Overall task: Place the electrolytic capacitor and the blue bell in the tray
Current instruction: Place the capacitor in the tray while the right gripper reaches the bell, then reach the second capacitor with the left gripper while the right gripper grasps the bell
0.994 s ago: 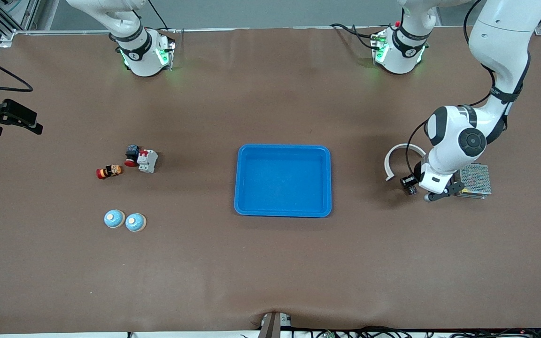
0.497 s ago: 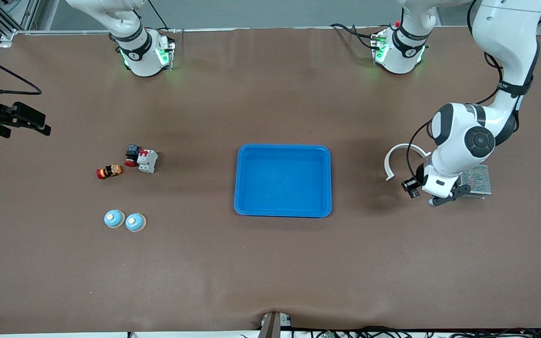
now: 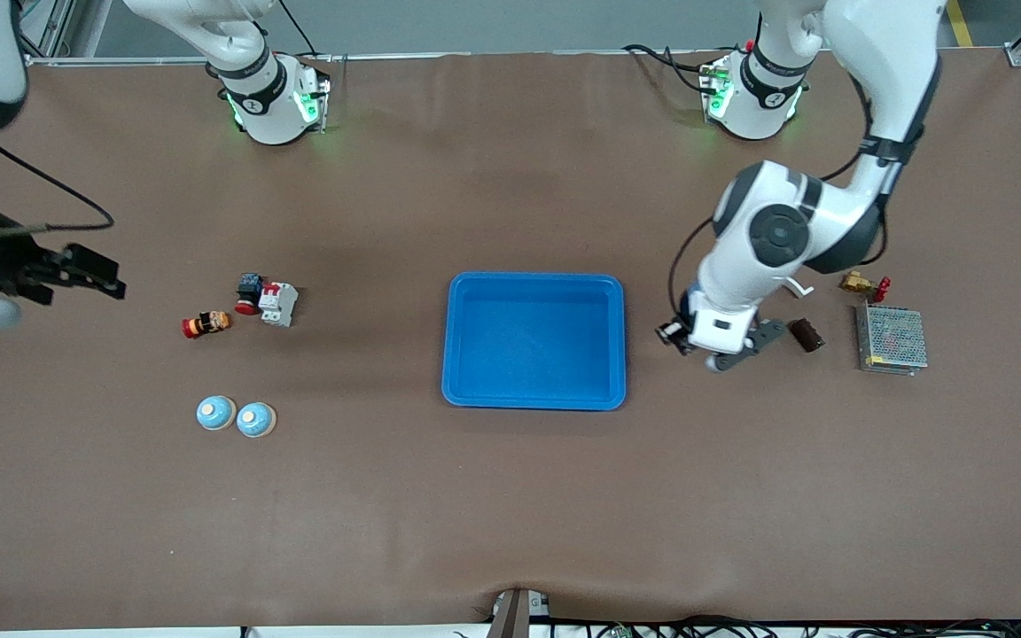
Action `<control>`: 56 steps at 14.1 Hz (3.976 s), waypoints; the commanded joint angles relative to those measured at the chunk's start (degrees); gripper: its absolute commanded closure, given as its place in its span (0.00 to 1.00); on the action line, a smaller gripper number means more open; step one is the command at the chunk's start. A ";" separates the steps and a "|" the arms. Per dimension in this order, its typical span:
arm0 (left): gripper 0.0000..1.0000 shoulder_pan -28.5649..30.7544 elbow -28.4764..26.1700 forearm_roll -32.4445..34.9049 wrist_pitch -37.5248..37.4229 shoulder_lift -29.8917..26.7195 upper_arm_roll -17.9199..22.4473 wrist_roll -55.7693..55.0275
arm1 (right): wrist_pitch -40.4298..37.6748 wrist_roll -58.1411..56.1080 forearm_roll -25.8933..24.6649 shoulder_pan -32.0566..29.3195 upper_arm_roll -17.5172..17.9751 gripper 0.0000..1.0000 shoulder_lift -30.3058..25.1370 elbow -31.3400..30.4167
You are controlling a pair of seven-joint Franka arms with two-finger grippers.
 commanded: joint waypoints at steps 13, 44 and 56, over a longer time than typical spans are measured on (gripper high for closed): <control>1.00 -12.17 8.48 5.08 -1.10 14.18 0.32 -26.63 | 15.60 -4.60 -1.07 1.48 -0.22 0.00 16.64 0.83; 0.00 5.91 10.43 8.86 -18.24 3.21 0.41 -3.73 | 26.76 -54.69 -1.16 2.63 -0.22 0.00 29.13 -1.27; 0.00 25.88 -8.72 12.90 3.27 -1.02 0.41 16.96 | 34.58 -58.03 -0.63 2.80 -0.22 0.00 31.76 -3.21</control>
